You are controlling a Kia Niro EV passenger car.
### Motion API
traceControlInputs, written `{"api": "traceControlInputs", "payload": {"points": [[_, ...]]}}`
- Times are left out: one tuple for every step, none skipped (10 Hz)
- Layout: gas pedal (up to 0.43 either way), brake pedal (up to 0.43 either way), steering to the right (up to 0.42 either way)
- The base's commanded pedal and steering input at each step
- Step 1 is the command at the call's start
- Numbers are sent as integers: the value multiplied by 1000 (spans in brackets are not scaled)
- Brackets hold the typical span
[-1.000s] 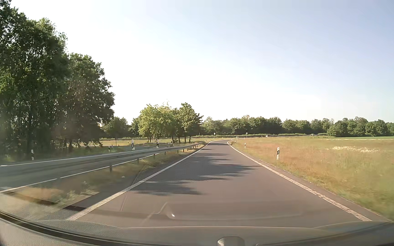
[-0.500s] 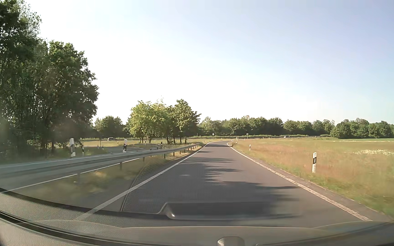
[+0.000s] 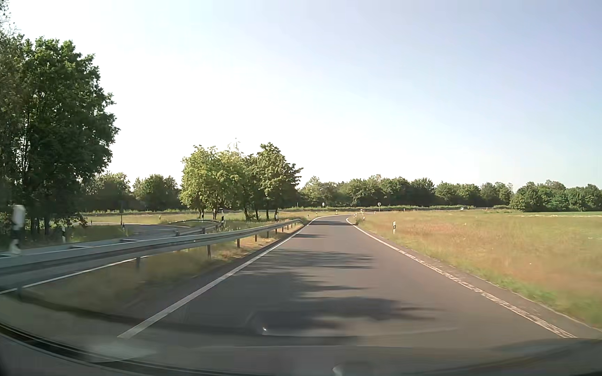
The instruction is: Follow the waypoints while adhering to traffic rules and regulations
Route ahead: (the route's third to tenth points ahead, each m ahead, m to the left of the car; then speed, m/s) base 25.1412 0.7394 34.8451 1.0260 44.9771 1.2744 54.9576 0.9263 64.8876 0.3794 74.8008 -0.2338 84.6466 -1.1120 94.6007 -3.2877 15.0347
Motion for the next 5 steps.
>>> {"api": "traceControlInputs", "payload": {"points": [[311,30,3],[287,30,3],[260,30,3],[228,30,3],[220,30,3]]}}
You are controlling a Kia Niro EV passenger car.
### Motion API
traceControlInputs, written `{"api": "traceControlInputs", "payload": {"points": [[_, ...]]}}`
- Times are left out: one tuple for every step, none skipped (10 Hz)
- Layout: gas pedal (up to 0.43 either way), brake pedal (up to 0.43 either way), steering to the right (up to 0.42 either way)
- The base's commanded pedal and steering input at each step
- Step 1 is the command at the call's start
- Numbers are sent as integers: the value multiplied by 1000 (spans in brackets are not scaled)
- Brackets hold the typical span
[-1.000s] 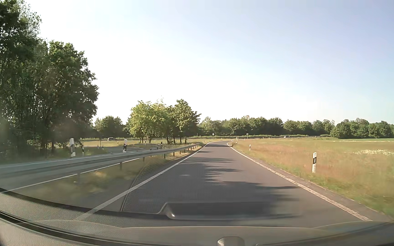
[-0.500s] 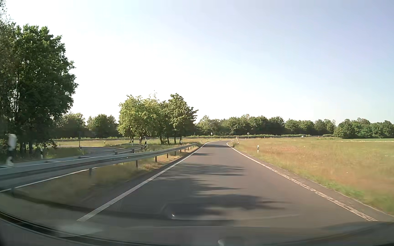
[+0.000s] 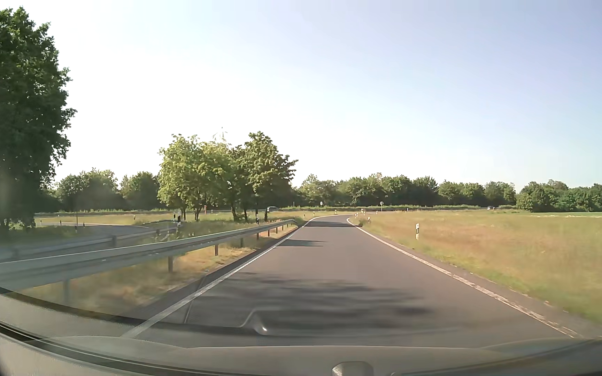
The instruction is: Follow the waypoints while adhering to traffic rules and regulations
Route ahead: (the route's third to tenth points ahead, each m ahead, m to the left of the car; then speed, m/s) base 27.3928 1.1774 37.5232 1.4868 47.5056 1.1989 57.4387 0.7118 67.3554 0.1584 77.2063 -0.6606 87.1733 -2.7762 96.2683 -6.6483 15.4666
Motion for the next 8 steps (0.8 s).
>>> {"api": "traceControlInputs", "payload": {"points": [[220,24,3],[209,30,3],[209,30,2],[197,30,2],[189,30,1],[177,30,1],[169,30,1],[169,30,1]]}}
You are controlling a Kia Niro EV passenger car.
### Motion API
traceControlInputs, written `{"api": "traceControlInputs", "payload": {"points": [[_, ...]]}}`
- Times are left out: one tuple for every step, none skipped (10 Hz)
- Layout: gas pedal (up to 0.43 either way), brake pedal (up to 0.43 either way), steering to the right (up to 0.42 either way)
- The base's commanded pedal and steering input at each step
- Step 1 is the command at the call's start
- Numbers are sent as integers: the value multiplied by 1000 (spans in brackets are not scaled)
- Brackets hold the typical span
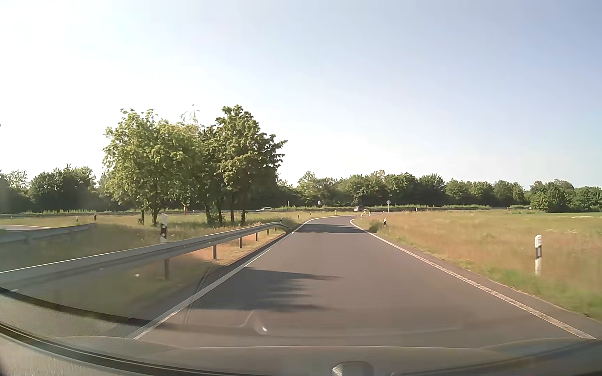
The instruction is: Follow the waypoints while adhering to traffic rules and regulations
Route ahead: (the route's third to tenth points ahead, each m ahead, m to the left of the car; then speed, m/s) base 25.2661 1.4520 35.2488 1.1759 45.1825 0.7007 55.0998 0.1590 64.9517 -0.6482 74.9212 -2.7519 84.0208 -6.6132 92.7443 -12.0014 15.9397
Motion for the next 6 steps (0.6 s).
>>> {"api": "traceControlInputs", "payload": {"points": [[157,30,1],[150,30,1],[138,30,1],[138,30,1],[138,30,1],[138,30,1]]}}
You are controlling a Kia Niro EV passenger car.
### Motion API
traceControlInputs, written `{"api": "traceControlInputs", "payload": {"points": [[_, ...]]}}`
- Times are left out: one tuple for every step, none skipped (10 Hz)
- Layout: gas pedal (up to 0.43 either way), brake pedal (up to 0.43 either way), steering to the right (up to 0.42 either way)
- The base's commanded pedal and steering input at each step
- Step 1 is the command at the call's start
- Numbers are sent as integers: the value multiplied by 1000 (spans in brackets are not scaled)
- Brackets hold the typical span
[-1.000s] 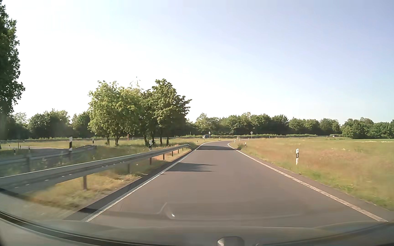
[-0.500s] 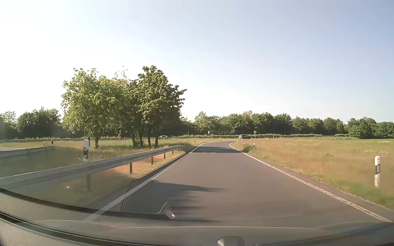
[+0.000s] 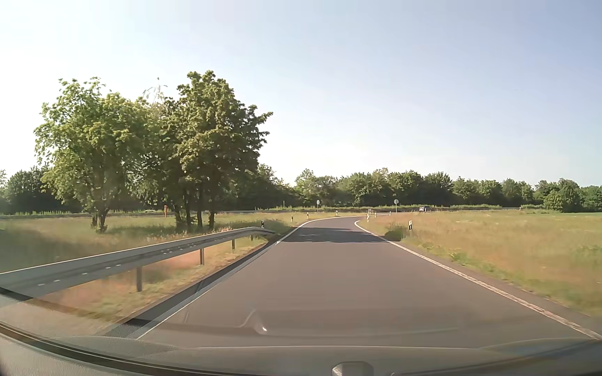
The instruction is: Follow the waypoints while adhering to traffic rules and regulations
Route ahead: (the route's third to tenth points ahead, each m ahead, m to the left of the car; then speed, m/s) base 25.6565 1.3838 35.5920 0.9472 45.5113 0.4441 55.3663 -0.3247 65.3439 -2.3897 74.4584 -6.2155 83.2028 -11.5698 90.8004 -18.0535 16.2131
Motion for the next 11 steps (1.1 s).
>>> {"api": "traceControlInputs", "payload": {"points": [[130,30,1],[118,30,1],[118,30,1],[110,30,1],[110,30,2],[98,30,1],[87,30,1],[79,30,1],[67,30,1],[59,30,2],[39,30,2]]}}
